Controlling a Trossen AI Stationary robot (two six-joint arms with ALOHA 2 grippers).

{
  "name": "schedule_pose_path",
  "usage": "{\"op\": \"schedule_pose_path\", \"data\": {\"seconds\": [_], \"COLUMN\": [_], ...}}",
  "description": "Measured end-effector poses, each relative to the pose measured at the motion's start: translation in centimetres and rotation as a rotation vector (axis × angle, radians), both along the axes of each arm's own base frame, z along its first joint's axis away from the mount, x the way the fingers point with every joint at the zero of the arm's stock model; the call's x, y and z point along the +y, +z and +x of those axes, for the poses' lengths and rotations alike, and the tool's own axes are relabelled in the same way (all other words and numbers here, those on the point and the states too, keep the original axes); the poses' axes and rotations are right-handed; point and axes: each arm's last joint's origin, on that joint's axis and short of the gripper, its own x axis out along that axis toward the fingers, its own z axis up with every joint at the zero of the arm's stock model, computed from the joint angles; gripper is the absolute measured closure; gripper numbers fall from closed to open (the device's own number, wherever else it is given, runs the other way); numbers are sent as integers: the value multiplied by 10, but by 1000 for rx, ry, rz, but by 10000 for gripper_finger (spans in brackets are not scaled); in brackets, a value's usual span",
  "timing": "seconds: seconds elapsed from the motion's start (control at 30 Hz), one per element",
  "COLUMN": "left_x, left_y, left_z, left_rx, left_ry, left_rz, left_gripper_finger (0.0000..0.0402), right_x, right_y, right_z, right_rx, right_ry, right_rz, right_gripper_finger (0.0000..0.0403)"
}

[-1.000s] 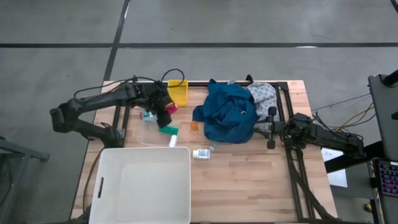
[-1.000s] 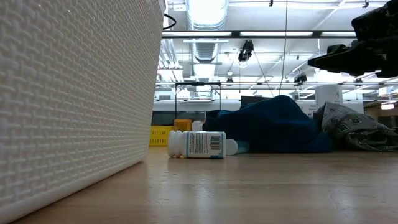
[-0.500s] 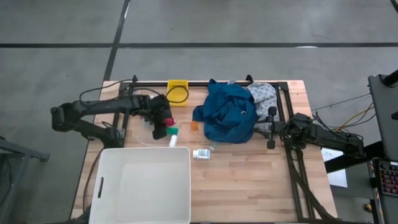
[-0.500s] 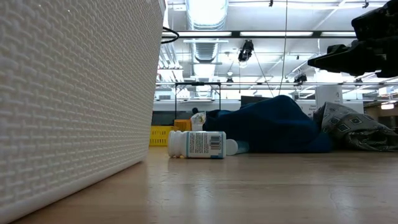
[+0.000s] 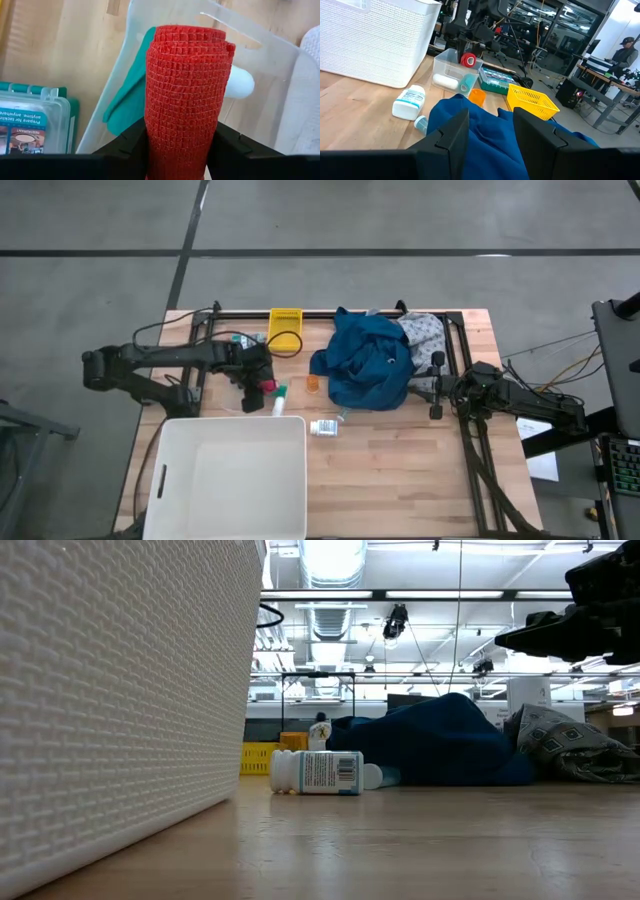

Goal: Pick & place medical supplies in basket/bin
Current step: Put the red bandage into the transparent bin

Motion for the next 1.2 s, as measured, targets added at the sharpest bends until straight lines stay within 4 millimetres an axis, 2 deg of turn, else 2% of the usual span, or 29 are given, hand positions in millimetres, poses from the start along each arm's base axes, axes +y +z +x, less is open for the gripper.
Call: {"op": "schedule_pose_path", "data": {"seconds": [0.83,0.97,1.2], "left_x": [0,0,0], "left_y": [-4,-4,-4], "left_z": [0,0,0], "left_rx": [-4,-4,-5], "left_ry": [72,79,75], "left_rz": [-20,-23,-21], "left_gripper_finger": [242,223,164], "right_x": [0,0,0], "right_y": [0,0,0], "right_z": [0,0,0], "right_rx": [0,0,0], "right_ry": [1,0,1], "right_rz": [0,0,0], "right_gripper_finger": [255,255,255]}}
